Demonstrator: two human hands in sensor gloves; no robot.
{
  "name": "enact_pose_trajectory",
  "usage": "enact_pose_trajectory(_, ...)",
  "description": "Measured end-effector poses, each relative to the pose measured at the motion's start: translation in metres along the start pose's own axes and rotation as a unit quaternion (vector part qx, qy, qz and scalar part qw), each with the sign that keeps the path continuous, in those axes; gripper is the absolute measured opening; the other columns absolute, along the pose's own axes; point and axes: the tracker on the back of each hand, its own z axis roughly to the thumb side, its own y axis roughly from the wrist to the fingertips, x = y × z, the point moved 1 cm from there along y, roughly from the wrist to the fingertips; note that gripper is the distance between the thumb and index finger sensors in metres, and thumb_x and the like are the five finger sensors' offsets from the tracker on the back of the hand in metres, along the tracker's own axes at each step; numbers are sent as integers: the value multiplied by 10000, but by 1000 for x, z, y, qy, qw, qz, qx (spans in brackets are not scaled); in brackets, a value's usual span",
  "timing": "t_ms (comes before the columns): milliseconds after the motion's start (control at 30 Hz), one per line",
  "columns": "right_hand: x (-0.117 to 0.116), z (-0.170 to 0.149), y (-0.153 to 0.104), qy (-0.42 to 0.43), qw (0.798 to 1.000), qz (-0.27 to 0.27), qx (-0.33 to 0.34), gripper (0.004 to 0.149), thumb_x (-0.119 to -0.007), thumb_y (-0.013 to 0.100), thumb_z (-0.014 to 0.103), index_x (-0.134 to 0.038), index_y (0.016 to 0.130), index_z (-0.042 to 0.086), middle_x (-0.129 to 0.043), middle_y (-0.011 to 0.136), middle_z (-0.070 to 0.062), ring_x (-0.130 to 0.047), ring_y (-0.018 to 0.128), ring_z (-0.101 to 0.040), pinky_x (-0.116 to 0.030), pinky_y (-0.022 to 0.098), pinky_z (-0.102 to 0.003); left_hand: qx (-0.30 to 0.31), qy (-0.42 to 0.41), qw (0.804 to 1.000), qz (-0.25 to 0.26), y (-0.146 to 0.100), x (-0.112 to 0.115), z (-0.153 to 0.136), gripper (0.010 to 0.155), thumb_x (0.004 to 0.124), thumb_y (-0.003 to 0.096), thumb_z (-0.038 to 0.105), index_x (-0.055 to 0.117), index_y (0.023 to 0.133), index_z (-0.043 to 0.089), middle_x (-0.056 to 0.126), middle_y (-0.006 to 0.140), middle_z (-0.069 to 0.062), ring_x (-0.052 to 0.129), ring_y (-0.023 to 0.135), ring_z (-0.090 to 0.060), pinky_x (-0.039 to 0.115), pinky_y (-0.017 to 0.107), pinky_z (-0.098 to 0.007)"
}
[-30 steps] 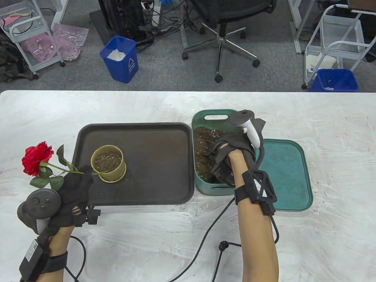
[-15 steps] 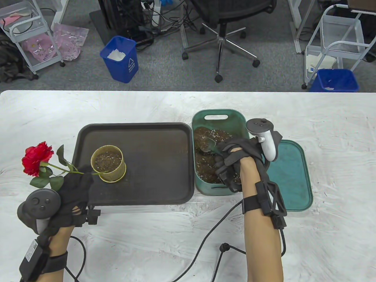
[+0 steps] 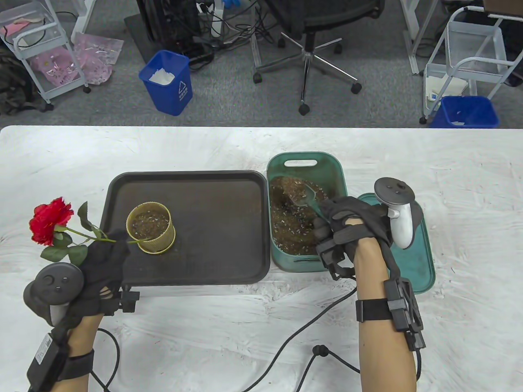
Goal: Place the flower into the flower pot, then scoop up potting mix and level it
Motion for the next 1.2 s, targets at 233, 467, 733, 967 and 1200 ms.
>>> enact_pose_trajectory(233,-51,6,-10,37,997,65,32,518,-785,419,326,-761,810,-12,-968,591,-219,-1107,211,-234,-1004,71,-373,-1,-1,1000,0,0,0,0,464,812,387,402,939,762,160,1052,552,-20,1093,336,-257,917,354,-423)
enact_pose_trajectory(467,-132,19,-10,57,989,127,47,527,-793,416,323,-750,816,-18,-961,608,-225,-1113,231,-249,-1009,88,-387,-1,0,1000,0,0,-1,0,464,813,386,402,940,761,161,1053,550,-21,1094,336,-257,917,353,-423)
enact_pose_trajectory(733,-218,34,7,10,987,157,32,527,-791,414,323,-747,816,-15,-960,610,-227,-1114,237,-254,-1010,94,-391,1,-2,1000,-2,0,0,0,463,813,386,402,939,761,161,1052,551,-17,1094,336,-256,917,355,-423)
enact_pose_trajectory(967,-256,39,20,-77,988,129,33,526,-795,411,321,-749,816,-12,-960,612,-227,-1111,239,-263,-1006,97,-399,1,-3,1000,-2,1,0,0,464,813,387,402,940,762,159,1052,553,-21,1093,337,-258,917,354,-424)
enact_pose_trajectory(1200,-283,57,6,-233,964,52,117,523,-826,398,321,-766,809,3,-968,608,-220,-1111,236,-271,-1002,94,-410,1,-5,1000,-3,0,0,1,464,813,387,403,939,762,162,1052,552,-20,1094,336,-255,918,355,-423)
